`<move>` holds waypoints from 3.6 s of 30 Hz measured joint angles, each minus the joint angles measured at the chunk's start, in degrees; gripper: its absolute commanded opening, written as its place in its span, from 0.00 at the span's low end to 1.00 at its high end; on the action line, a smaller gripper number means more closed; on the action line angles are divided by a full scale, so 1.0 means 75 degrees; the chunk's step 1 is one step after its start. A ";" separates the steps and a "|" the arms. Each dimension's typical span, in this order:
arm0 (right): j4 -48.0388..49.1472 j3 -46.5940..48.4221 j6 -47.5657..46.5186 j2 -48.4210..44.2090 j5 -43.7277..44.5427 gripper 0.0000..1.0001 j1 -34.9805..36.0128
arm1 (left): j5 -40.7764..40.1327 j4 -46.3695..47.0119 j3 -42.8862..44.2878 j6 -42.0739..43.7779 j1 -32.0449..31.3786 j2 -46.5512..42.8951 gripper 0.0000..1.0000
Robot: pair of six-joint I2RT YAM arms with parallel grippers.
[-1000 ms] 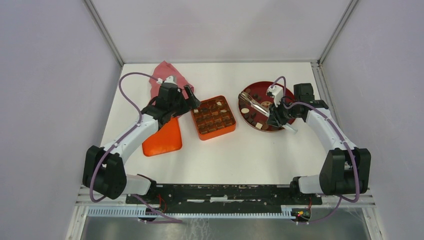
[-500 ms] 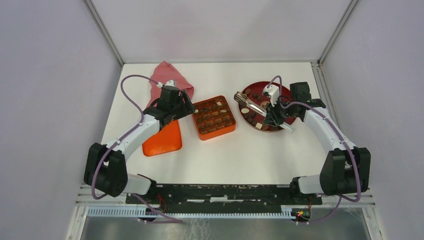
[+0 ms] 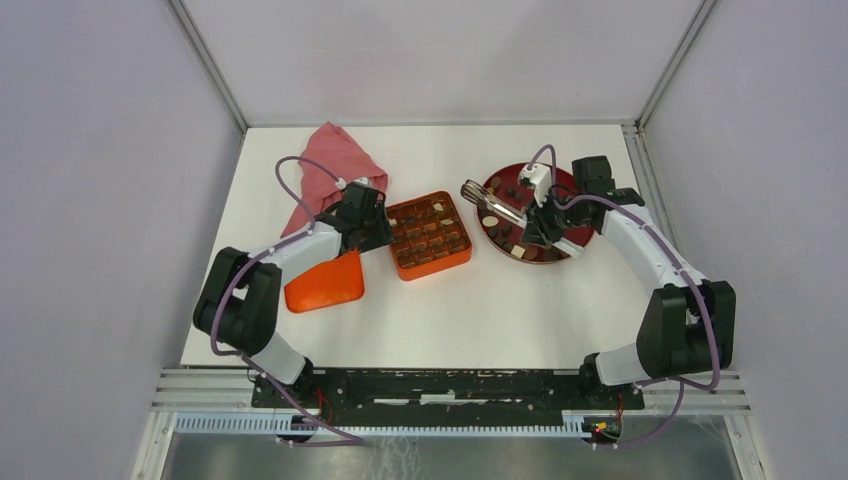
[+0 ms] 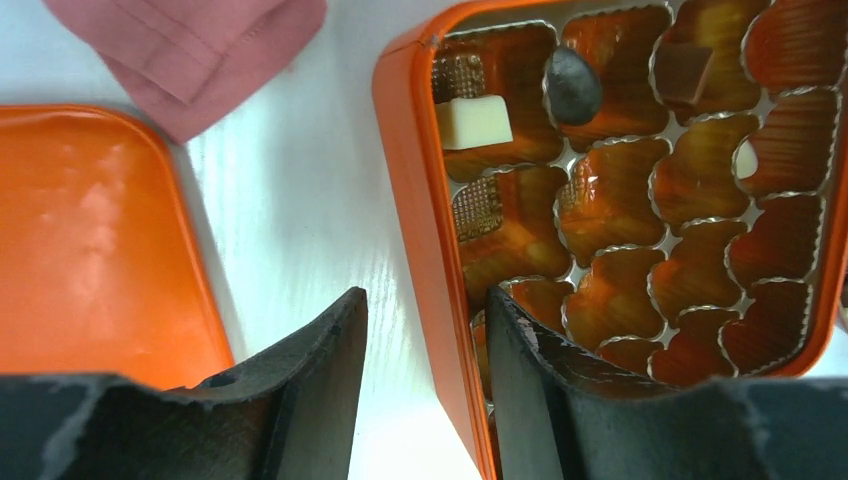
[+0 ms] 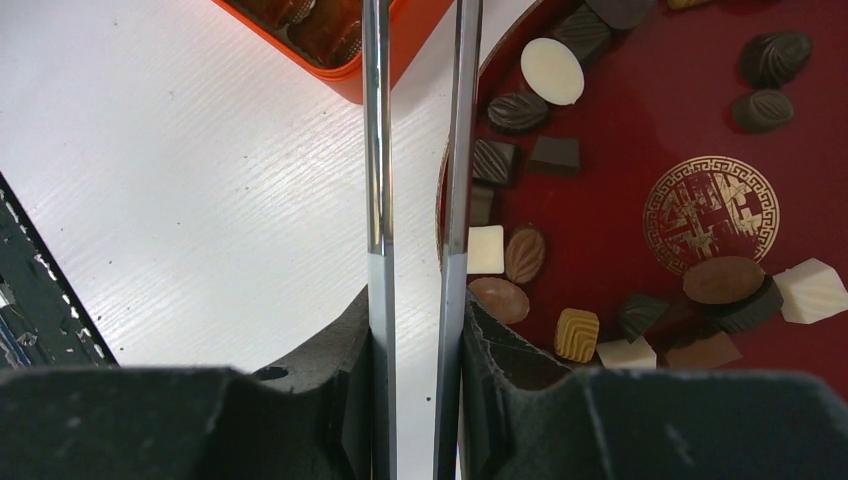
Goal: Pack the chocolate
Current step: Adjust the packing box at the center of the board.
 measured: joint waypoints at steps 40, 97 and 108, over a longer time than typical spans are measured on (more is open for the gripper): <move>-0.0321 0.0140 -0.0108 0.0172 0.0157 0.00 0.0015 | -0.0495 -0.0423 0.0554 0.0277 -0.0195 0.0236 0.69; -0.0557 0.0702 -0.0187 0.0172 -0.0338 0.00 0.0015 | -0.2031 0.0338 0.0420 0.0772 -0.1090 0.0283 0.02; -0.1241 0.1169 -0.1122 -0.0090 -0.1262 0.00 0.0023 | -0.3652 0.0530 -0.0093 0.1003 -0.1950 -0.1364 0.02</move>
